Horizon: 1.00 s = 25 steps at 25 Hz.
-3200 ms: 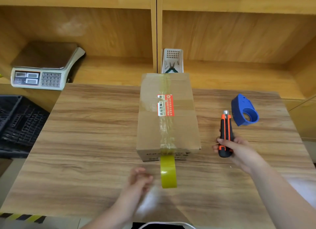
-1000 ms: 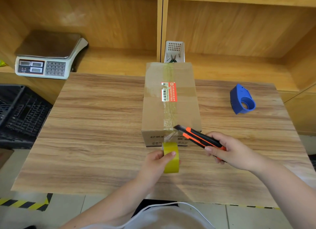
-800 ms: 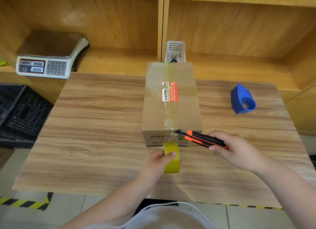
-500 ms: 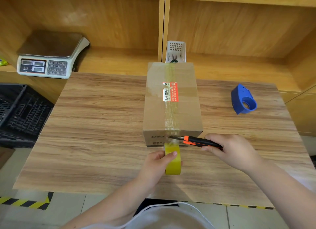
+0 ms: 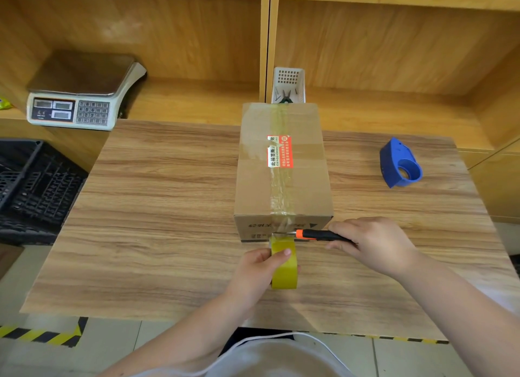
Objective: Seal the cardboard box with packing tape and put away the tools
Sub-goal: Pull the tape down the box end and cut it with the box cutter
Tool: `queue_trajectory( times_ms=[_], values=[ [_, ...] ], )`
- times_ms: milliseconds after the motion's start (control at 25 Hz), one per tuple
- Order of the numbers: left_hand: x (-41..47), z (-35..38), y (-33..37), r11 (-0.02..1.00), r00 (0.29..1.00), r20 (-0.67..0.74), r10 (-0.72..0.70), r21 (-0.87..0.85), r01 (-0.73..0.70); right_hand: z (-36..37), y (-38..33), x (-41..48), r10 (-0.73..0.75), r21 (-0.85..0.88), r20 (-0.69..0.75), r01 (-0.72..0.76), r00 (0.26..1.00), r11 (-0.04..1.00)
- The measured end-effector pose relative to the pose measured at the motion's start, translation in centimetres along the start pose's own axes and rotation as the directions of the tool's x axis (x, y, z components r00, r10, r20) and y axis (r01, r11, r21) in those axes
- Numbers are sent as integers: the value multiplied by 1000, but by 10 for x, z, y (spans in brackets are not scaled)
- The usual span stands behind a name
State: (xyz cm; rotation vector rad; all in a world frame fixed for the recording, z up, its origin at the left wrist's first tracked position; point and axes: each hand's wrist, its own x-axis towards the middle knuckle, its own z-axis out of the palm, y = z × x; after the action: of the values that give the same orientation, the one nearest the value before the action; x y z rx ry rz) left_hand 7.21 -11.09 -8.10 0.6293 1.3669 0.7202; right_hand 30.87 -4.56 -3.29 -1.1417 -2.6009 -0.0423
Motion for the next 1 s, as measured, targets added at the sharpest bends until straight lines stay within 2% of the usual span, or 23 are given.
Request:
queue_trajectory(
  times_ms=[400, 1000],
  values=[
    [15, 1, -13, 999, 1000, -15, -6, 44, 7, 4, 4, 2, -67, -38, -46, 65, 997, 997],
    [3, 1, -4, 996, 999, -31, -31, 78, 33, 7, 5, -5, -79, -78, -82, 72, 994, 994]
  ],
)
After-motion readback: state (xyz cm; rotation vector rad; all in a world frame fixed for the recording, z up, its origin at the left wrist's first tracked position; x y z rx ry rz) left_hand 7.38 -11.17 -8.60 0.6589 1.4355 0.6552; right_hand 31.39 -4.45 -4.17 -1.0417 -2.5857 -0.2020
